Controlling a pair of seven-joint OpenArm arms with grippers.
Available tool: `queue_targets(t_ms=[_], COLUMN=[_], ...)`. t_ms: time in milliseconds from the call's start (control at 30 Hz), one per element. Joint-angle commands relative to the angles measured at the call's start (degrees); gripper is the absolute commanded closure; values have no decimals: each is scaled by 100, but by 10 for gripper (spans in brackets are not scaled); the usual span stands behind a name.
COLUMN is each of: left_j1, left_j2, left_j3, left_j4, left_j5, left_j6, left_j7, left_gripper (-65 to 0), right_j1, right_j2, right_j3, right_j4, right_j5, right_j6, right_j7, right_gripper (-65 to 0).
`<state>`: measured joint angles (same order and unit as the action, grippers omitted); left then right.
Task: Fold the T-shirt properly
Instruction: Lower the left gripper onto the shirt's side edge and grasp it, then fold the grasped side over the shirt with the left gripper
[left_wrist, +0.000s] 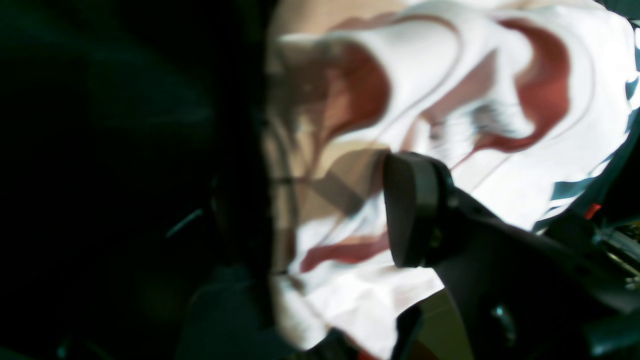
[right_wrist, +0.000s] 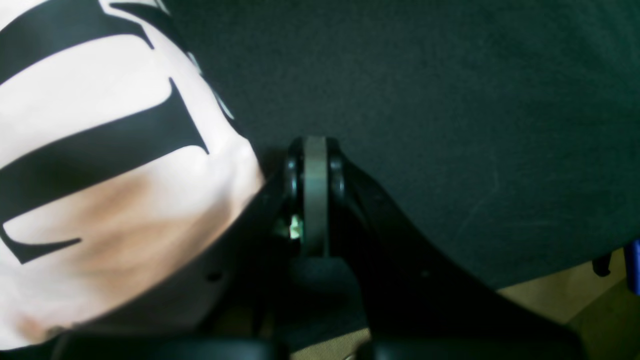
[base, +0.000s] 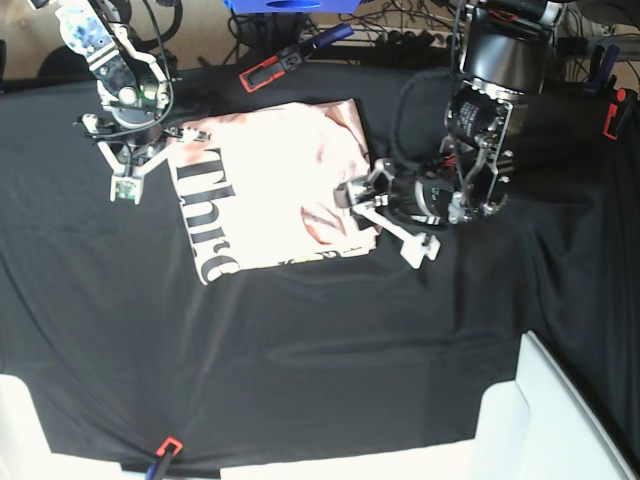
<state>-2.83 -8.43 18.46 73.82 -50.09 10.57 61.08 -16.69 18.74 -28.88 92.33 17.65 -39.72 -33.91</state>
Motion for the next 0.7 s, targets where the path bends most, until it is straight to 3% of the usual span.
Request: queue_targets(t_ms=[0, 500, 567, 667], left_j1=[41, -82, -82, -82], left_j2=[196, 425, 425, 425], left_j3=[84, 84, 84, 84], left_j4=[-11, -46, -63, -187], left_j5=[-183, -174, -165, -165], left_j6=[-24, -24, -24, -24], left_j7=[138, 138, 138, 138], left_gripper=[-408, -391, -309, -81], right_j1=[20, 20, 20, 20], right_j2=[29, 29, 29, 29], right_j3=[18, 18, 18, 36], right_j4=[63, 63, 63, 63], right_j5=[-90, -90, -90, -90], right_j6=[-28, -28, -28, -28], right_j7=[108, 108, 108, 108], right_gripper=[0, 0, 0, 0])
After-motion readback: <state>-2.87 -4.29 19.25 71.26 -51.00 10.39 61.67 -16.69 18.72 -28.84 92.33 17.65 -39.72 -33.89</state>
